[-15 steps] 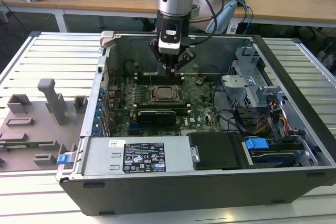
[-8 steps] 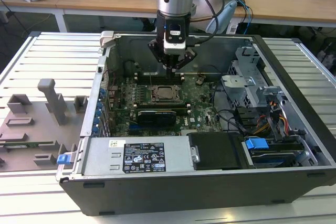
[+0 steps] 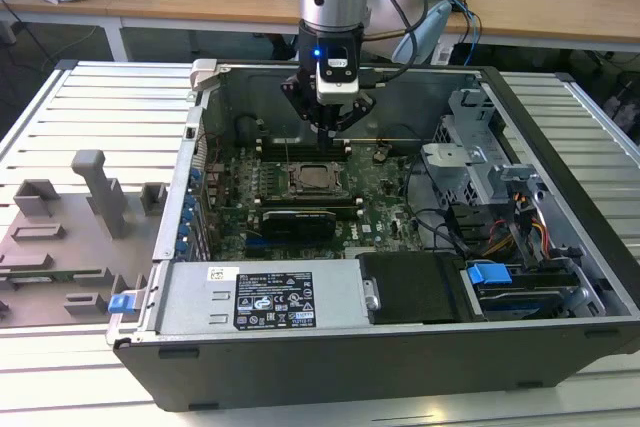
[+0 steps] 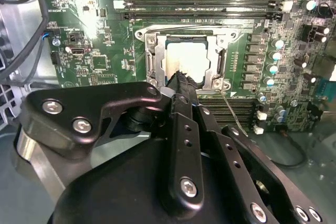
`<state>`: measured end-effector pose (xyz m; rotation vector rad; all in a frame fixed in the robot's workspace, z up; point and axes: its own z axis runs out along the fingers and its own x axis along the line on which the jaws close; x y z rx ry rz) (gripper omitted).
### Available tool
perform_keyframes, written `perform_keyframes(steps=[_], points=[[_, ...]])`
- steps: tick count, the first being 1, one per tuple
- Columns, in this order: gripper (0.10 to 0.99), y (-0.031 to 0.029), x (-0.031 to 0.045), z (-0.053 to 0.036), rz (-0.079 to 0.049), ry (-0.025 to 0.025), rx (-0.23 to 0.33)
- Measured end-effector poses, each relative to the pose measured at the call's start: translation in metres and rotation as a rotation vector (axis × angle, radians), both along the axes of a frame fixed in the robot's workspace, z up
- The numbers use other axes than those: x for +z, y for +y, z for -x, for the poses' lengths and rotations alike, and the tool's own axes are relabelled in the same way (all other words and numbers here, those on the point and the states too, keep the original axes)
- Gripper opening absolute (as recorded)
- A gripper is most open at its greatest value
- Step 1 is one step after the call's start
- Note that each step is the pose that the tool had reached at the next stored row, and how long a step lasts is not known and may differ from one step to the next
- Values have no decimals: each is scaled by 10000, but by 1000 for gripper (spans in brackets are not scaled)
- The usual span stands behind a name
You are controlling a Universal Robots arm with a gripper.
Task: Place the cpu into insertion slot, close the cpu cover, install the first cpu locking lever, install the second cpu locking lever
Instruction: 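Install the first cpu locking lever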
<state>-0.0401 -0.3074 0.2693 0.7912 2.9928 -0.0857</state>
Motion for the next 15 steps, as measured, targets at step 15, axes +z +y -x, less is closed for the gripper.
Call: perform_keyframes(steps=[15], points=[[106,0,0,0,0,0,1793]])
